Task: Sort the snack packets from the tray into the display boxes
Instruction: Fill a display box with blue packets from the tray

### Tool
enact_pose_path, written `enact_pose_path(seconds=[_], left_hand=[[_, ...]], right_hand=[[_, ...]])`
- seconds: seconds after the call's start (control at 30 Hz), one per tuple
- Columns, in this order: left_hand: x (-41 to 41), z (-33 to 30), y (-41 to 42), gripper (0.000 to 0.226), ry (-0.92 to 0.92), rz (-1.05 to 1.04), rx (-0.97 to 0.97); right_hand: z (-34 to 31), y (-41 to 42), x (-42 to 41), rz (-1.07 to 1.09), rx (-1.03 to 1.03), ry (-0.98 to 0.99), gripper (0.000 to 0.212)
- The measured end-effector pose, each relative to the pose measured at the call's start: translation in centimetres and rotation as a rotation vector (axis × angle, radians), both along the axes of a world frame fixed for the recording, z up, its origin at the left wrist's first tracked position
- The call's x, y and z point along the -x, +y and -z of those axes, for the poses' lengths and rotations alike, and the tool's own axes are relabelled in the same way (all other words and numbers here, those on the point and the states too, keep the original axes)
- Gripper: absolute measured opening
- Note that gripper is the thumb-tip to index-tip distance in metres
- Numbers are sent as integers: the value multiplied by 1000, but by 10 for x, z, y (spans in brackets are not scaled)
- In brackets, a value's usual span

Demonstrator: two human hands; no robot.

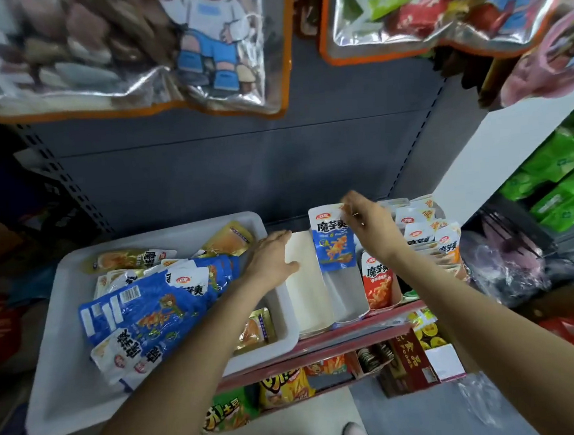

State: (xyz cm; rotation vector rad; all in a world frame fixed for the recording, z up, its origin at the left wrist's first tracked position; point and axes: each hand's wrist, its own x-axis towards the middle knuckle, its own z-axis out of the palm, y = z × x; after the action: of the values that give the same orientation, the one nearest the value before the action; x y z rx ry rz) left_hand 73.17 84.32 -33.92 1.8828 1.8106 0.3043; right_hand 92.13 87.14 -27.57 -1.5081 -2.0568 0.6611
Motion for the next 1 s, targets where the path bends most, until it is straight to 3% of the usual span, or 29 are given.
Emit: enact_pose_path(seconds=[0.13, 0.3, 0.43, 0.6, 0.73, 0.9, 1.0], left_hand=[[1, 1, -1, 71, -6, -22, -7], [-2, 2, -1, 70, 5, -52, -21], [-2, 2, -2, 70, -1, -62, -16], [-3, 0, 0, 67, -11, -73, -21], [-5, 4, -2, 63, 4, -86, -65], [-10, 13, -6, 59, 31, -127, -136], [-12, 15, -6, 53, 39, -168, -181]], right_hand=[[11, 10, -1, 53, 33, -58, 7], [16, 18, 1, -54, -25, -322, 12], [21, 24, 3, -9, -59, -241, 11], [37, 25, 3, -67, -49, -345, 14], [42, 20, 4, -30, -103, -304, 14], [46, 9, 5, 0, -87, -223, 29], [48, 2, 6, -6, -114, -289, 36]])
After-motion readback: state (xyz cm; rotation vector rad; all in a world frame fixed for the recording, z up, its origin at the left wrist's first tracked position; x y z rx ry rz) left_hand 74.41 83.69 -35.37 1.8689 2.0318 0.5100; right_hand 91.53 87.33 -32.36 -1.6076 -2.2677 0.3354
